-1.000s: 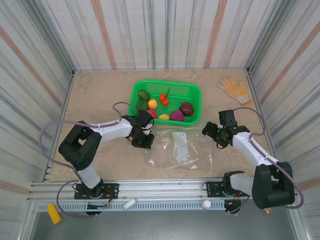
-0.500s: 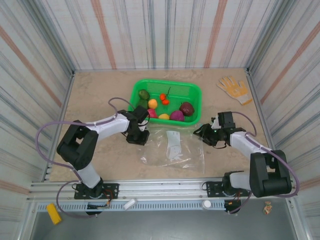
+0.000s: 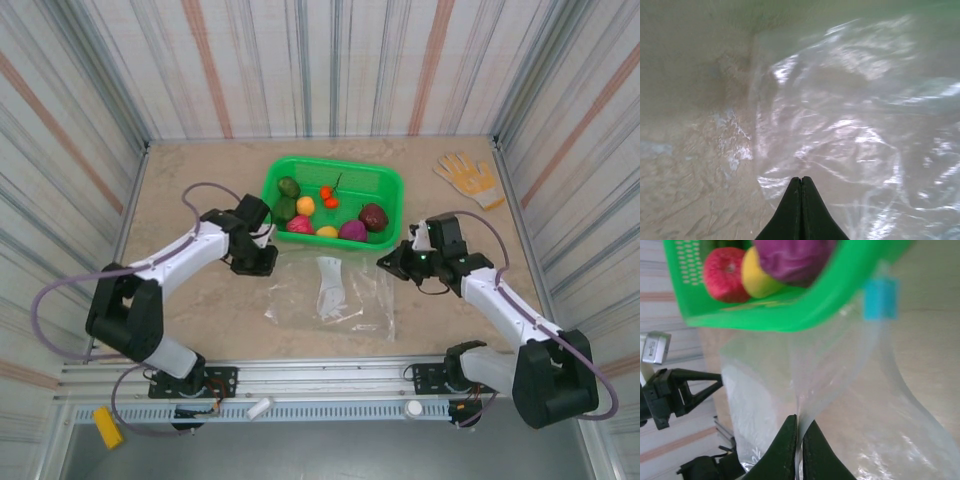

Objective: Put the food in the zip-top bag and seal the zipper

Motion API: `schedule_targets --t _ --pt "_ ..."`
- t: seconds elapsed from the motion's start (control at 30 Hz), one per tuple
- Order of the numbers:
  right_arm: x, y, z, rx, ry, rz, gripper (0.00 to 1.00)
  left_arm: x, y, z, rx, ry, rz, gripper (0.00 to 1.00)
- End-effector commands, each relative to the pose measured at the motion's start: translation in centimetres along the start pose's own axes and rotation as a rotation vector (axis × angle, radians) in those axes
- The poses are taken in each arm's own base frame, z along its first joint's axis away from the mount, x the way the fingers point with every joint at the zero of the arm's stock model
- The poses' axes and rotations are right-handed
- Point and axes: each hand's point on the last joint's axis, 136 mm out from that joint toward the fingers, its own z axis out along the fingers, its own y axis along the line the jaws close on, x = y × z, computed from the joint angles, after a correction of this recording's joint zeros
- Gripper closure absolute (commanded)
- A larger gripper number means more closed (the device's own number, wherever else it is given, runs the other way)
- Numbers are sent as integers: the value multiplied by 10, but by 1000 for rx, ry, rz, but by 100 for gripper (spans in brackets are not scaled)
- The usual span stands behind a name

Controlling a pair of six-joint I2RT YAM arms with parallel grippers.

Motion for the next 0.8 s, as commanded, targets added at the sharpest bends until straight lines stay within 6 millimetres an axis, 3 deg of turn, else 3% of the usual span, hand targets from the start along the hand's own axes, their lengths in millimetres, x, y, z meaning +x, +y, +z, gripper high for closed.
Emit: schedule_targets --t 0.0,0.17,0.27,0.5,0.6,0.77 --pt "-4 52 -8 -84 -48 9 91 -8 -18 -56 55 -125 11 97" --pt "6 115 -10 -154 -74 -46 91 0 -72 -116 138 -226 87 80" --pt "12 142 -7 -177 -86 -54 93 10 -104 -138 168 -253 136 66" --pt "23 174 3 -119 -136 14 97 22 -126 -153 172 -273 2 59" --pt "33 188 8 -132 -122 12 97 25 -146 -164 185 -314 12 44" --pt "43 205 5 -162 -132 2 98 29 -160 -166 150 -309 7 42"
